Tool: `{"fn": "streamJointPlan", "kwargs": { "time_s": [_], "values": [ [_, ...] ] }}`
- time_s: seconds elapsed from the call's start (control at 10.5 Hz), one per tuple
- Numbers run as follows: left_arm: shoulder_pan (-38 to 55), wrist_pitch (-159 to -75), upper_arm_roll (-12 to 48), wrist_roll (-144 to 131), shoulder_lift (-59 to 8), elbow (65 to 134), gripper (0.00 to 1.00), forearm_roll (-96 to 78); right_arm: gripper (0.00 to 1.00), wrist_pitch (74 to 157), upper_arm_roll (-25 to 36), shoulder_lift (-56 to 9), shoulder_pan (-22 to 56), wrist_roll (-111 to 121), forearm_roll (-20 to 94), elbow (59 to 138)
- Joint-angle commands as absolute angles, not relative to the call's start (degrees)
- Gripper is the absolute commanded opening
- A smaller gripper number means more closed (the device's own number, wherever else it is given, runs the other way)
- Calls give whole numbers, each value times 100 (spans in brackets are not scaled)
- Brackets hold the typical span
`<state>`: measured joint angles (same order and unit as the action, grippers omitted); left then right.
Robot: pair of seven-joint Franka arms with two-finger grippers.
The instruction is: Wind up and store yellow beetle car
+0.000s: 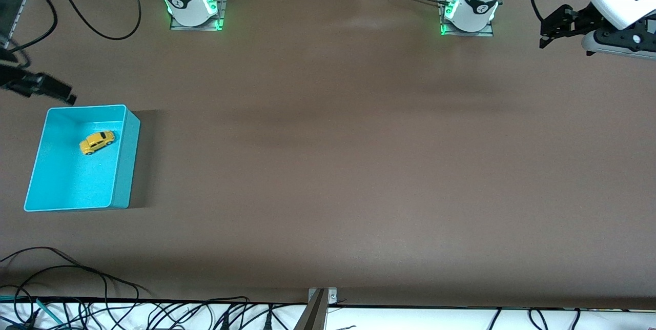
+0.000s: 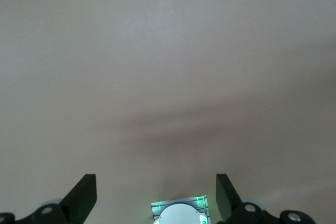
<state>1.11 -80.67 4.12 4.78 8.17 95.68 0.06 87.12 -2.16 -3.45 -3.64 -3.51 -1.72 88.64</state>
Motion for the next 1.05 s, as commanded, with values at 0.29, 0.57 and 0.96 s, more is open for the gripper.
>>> {"fn": "streamJointPlan", "kwargs": {
  "time_s": [0.29, 0.57, 0.96],
  "values": [
    [97, -7980, 422, 448, 817, 9492, 100, -79, 100, 7955, 342, -132, 8, 237, -79, 8641],
    [97, -7972, 413, 448, 817, 9492, 100, -79, 100, 7980, 308, -123, 52, 229, -79, 8569],
    [97, -7980, 413, 448, 817, 9492, 100, -79, 100, 8174, 281, 9, -123, 246, 149, 8640]
  ]
}}
